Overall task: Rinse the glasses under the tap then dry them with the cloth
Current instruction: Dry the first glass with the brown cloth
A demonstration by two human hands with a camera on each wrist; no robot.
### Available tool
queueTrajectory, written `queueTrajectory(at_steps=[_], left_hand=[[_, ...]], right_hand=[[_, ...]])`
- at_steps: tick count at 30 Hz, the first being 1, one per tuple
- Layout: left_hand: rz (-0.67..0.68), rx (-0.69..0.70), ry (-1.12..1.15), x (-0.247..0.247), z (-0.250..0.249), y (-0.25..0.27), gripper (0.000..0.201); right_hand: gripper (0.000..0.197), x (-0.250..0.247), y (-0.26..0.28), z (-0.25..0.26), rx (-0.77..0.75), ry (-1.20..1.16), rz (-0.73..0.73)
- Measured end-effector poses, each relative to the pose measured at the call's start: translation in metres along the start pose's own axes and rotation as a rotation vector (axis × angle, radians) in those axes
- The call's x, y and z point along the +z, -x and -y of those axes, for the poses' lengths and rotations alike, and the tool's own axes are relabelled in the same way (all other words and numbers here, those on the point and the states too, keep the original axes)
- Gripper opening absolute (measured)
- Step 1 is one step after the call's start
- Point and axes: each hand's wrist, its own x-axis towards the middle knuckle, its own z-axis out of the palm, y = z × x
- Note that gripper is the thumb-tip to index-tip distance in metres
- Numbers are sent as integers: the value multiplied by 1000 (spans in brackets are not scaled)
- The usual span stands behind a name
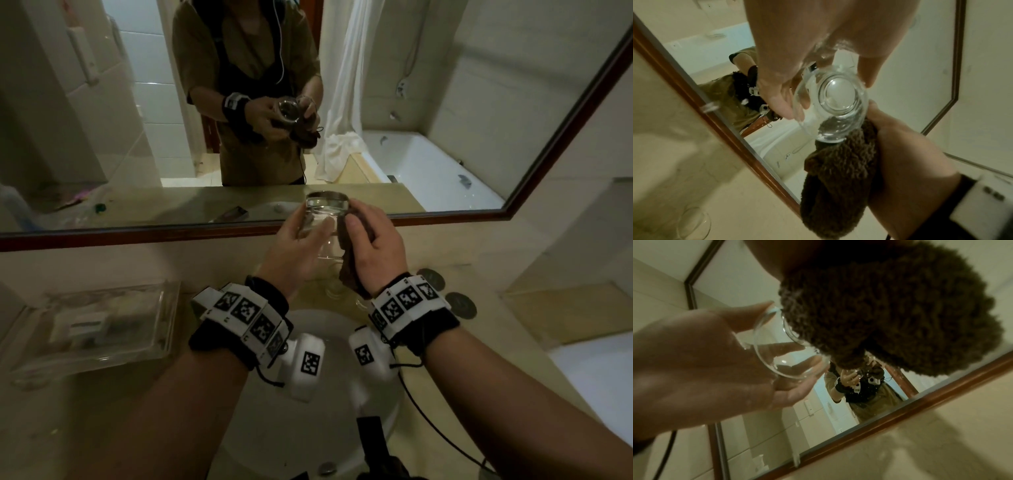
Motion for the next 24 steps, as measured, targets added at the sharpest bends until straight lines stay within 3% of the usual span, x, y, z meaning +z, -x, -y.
queueTrajectory(at_steps=[6,12,14,18,24], left_hand=[[-197,38,-97,14,-6,-1,11],[-305,34,-115,22,-8,-5,65],[-305,-6,-96,27,-6,-5,62],[-288,-31,-73,39,-7,-3,34],[-388,9,-210,60,-12,-4,32]], right_hand=[[42,-3,-1,11,-59,40,12],[43,-7,-5,13,-89,-22,16],[40,-11,-6,8,-62,-35,16],[28,-18,-10,-4,131,-214,24],[39,-28,-17,-7,15,-189,33]])
